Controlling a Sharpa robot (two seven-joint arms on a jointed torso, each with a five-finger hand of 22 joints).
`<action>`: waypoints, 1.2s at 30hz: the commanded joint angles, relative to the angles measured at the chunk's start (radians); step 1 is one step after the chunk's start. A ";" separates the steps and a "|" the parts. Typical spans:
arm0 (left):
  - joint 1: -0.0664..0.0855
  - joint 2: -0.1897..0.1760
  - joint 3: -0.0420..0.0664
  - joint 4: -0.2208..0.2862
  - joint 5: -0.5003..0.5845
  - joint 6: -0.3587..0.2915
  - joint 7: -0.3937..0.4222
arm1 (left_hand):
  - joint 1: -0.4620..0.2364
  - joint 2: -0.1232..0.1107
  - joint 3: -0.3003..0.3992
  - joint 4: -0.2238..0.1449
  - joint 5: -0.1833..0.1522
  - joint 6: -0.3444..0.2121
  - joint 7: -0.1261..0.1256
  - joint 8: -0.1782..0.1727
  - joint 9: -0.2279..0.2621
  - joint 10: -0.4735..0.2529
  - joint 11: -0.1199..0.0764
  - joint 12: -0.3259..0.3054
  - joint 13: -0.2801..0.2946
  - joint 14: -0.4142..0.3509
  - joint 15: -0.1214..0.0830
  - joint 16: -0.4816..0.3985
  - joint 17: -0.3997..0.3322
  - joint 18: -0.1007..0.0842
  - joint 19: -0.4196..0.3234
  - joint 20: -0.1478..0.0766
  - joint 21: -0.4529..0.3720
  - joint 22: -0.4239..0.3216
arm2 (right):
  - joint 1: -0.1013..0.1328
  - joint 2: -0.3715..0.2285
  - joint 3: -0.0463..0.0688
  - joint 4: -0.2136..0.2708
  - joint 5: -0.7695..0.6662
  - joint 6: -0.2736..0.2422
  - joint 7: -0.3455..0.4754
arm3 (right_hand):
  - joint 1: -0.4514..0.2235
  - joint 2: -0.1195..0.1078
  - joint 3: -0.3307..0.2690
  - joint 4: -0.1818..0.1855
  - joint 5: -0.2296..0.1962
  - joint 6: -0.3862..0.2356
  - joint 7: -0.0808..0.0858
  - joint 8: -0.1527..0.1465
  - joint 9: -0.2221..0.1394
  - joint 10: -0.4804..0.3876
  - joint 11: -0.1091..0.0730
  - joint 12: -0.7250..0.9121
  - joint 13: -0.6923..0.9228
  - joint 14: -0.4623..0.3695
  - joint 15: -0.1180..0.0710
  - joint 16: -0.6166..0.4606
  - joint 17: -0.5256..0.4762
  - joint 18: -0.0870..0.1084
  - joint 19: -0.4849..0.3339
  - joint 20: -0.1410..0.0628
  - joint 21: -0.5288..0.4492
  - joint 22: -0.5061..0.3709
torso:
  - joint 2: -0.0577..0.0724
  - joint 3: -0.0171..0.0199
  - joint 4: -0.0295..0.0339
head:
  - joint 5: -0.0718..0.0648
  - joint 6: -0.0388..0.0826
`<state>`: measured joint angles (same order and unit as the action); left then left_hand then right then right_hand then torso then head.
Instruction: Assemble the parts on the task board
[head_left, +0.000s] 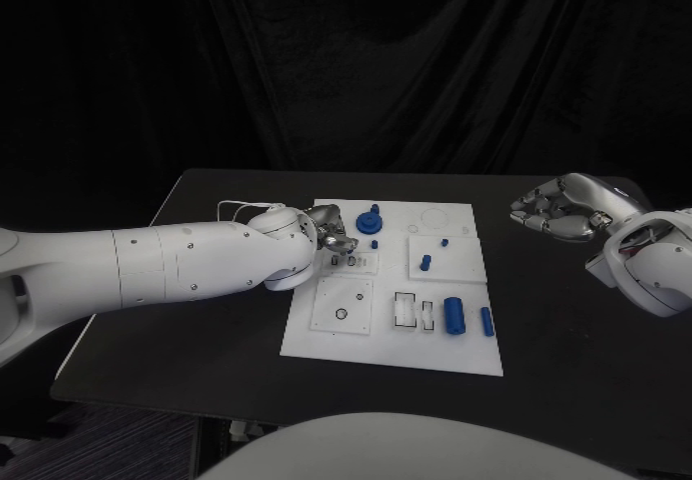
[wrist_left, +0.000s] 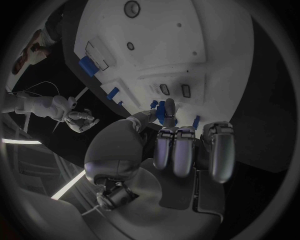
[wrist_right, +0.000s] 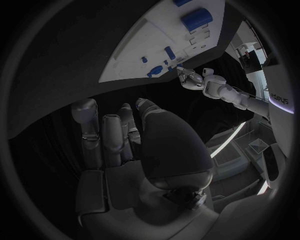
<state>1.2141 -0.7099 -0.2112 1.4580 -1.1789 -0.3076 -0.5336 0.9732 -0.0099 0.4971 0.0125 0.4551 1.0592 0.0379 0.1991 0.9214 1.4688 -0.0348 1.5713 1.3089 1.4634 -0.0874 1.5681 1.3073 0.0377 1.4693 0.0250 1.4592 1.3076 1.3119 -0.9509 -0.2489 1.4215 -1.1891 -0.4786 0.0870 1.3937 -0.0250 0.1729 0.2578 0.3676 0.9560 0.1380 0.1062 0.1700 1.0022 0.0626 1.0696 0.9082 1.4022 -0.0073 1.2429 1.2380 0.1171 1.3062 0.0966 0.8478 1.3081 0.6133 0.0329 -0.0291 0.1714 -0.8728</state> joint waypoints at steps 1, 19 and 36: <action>-0.006 0.005 0.000 -0.002 0.000 0.008 0.007 | -0.013 0.000 -0.002 0.010 -0.004 -0.001 -0.003 0.001 0.002 0.102 -0.003 -0.001 0.262 0.107 -0.005 0.003 0.263 0.005 0.006 -0.005 -0.005 0.113 | -0.002 -0.002 0.001 0.001 -0.006 0.001 -0.022 | 0.010 0.001 0.007 0.000 0.004 0.002 0.001 -0.003 -0.001 0.000 -0.003 -0.001 0.000 -0.006 0.000 -0.003 -0.001 0.014 -0.002 0.002 -0.005 0.064 | 0.000 -0.0001 -0.0001 | -0.001 0.000; -0.025 0.020 0.000 -0.025 0.000 0.024 0.012 | -0.017 0.001 -0.018 0.030 -0.037 -0.004 -0.003 -0.004 0.007 0.102 -0.003 -0.001 0.262 0.107 -0.005 0.003 0.263 0.007 0.002 -0.005 -0.011 0.109 | -0.002 -0.003 0.001 0.001 -0.006 0.003 -0.020 | 0.011 0.001 0.008 0.000 0.006 0.002 0.001 -0.003 -0.001 -0.001 -0.003 -0.002 -0.001 -0.006 0.000 -0.004 -0.001 0.014 -0.002 0.002 -0.005 0.065 | 0.000 -0.0008 -0.0006 | 0.001 0.000; -0.031 0.012 0.000 -0.028 0.000 0.055 0.005 | -0.016 -0.003 -0.050 0.060 -0.118 -0.017 0.002 -0.022 0.008 0.102 0.001 -0.001 0.262 0.107 -0.002 0.003 0.263 0.010 -0.004 -0.003 -0.023 0.100 | -0.003 0.000 0.001 -0.001 -0.006 0.008 -0.020 | 0.012 0.000 0.009 -0.001 0.008 0.002 0.001 -0.003 -0.001 0.000 -0.003 -0.001 -0.001 -0.006 0.000 -0.004 -0.001 0.014 -0.002 0.002 -0.006 0.065 | 0.000 -0.0006 0.0007 | 0.001 0.000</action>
<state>1.1890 -0.6968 -0.2085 1.4316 -1.1789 -0.2818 -0.5329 0.9639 -0.0113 0.4468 0.0683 0.3404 1.0480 0.0373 0.1818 0.9309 1.4688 -0.0347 1.5714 1.3089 1.4635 -0.0874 1.5681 1.3073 0.0378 1.4692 0.0250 1.4400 1.3074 1.3118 -0.9510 -0.2489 1.4211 -1.1891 -0.4756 0.0860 1.3937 -0.0250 0.1756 0.2550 0.3716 0.9560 0.1380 0.1062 0.1701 1.0022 0.0626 1.0696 0.9073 1.4022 -0.0073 1.2429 1.2382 0.1171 1.3062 0.0966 0.8478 1.3077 0.6134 0.0323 -0.0289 0.1727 -0.8728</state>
